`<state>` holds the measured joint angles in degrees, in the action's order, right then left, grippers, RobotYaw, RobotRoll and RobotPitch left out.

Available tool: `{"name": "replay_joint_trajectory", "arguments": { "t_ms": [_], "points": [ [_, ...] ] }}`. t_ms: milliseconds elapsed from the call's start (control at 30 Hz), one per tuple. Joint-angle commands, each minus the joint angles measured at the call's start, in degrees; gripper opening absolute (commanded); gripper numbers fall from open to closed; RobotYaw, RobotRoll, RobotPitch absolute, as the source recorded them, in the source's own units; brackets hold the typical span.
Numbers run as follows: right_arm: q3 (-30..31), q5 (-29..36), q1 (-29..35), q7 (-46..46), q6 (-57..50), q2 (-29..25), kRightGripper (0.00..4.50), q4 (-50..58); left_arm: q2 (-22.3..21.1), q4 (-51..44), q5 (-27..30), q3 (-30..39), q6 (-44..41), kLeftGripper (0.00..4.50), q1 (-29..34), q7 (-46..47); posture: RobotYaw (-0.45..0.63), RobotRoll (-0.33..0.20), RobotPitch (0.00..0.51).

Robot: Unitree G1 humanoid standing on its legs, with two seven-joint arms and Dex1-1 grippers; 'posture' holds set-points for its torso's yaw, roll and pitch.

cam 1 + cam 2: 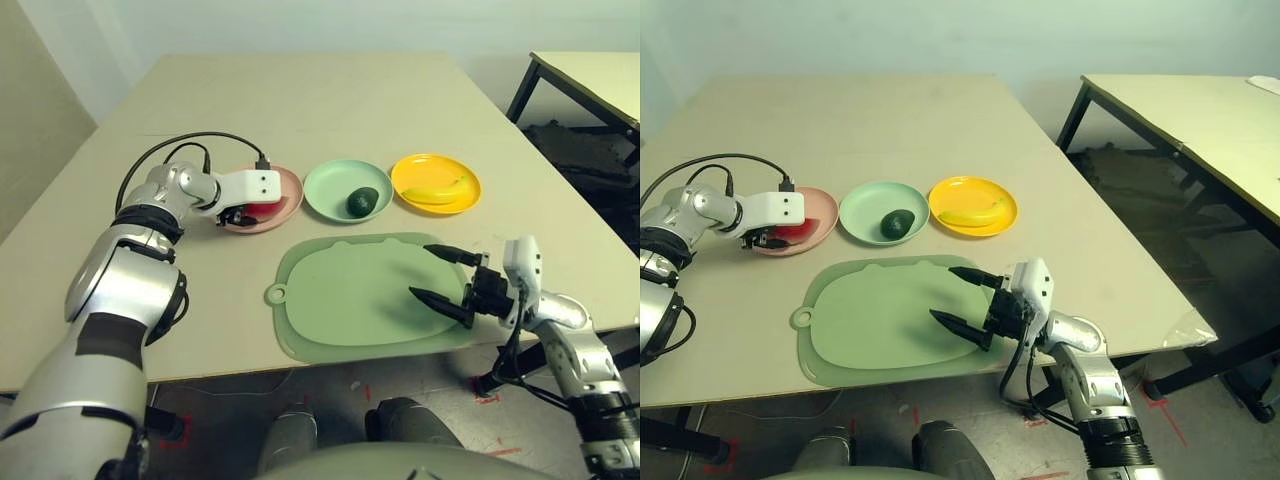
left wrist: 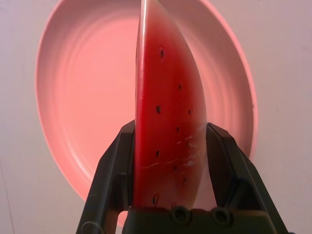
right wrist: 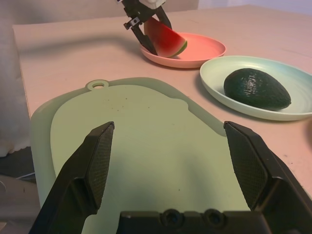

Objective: Place the fruits into color-matched plates.

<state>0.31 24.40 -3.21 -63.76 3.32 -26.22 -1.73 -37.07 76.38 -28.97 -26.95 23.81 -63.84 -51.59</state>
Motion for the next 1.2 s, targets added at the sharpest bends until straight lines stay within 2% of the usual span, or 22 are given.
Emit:
{"name": "replay_joint_trajectory", "arguments": {
  "t_ms": [33,100,167,233,433,700,867,1033,1133,1200],
  "points": [
    [0.27,-0.01,-0.46,0.18,-0.62,-0.33,4.50,0.38,0.79,0.30,-0.69,0.53,0.74,2.63,-0.05,1.82,-0.11,0.000,0.003],
    [0.52,0.08,-0.35,-0.45,-0.67,-0.49,4.50,0.22,1.16,0.21,-0.63,0.76,1.18,3.19,-0.22,2.32,-0.11,0.000,0.005],
    [1.01,-0.08,0.27,-1.63,-0.27,-0.89,4.50,0.16,1.22,0.18,-0.87,0.68,1.57,3.96,-0.37,2.85,-0.11,0.000,0.007],
    [1.12,-0.24,0.43,-2.17,-0.02,-1.10,4.50,0.03,1.20,0.23,-0.97,0.67,1.70,4.48,-0.47,3.09,-0.10,0.000,0.008],
    [0.64,-0.39,-0.46,-1.11,0.01,-0.48,4.50,-1.19,0.28,0.29,-0.69,1.43,1.78,4.48,-1.80,4.83,-0.10,0.000,0.011],
    [0.33,-2.19,0.74,1.03,2.73,-0.29,4.50,-2.14,-1.71,-1.63,5.07,8.20,4.78,4.48,-3.68,2.29,-0.09,0.000,0.016],
    [-2.25,-1.44,-0.67,5.24,5.44,1.50,4.50,-0.89,-4.85,-7.61,18.67,20.27,2.09,4.48,-3.10,-5.50,-0.08,0.000,0.015],
    [-4.04,-1.10,-5.17,12.37,2.84,4.23,4.50,-0.57,-7.51,-23.97,30.18,29.28,-8.89,4.48,6.36,-9.24,-0.05,0.000,0.012],
    [-5.14,-2.02,-6.11,15.87,1.80,4.87,4.50,-2.83,-6.97,-41.18,37.15,35.28,-19.24,4.48,19.58,-5.68,-0.02,0.000,0.015],
    [-5.53,-2.88,-5.53,17.48,1.16,4.70,4.50,-4.35,-6.27,-50.48,39.54,38.78,-23.81,4.48,29.00,-1.82,-0.02,0.000,0.017]
  ]
}}
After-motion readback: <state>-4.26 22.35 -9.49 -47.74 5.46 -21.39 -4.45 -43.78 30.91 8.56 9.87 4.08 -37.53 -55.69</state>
